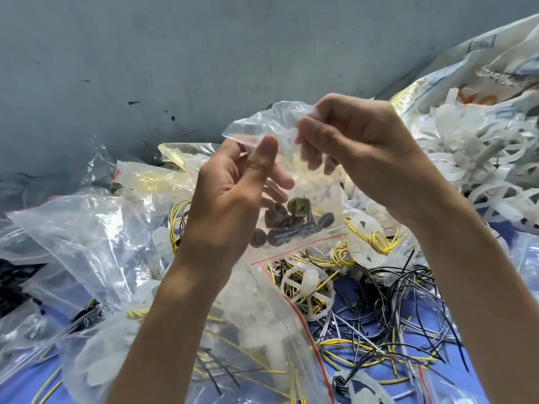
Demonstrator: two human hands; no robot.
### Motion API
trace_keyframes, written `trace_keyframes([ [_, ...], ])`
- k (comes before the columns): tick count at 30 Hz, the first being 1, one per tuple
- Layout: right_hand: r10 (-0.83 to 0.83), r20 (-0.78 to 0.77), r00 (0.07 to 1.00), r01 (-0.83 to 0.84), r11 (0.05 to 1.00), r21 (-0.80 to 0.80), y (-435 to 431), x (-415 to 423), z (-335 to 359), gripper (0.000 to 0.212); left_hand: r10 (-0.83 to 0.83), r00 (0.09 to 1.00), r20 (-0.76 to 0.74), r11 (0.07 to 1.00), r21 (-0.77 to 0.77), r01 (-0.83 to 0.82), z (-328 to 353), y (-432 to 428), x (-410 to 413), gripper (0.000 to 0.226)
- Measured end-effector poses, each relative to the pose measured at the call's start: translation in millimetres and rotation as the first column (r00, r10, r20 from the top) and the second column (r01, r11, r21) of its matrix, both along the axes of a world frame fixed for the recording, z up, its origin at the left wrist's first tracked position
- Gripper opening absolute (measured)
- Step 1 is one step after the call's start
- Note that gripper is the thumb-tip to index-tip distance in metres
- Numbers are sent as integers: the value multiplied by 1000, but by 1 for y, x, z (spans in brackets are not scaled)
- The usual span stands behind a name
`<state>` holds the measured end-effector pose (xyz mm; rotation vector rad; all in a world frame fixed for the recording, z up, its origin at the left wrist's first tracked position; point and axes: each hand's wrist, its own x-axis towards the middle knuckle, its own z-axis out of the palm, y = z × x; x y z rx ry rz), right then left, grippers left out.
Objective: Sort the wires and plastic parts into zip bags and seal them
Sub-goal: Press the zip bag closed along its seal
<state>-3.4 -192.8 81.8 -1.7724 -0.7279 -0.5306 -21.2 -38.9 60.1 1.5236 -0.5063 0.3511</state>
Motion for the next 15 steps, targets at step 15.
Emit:
trace_keyframes([
  [15,33,-22,999,-34,998,-61,-2,-2,0,39,55,998,38,998,-3,-55,-1,1,-1,23],
])
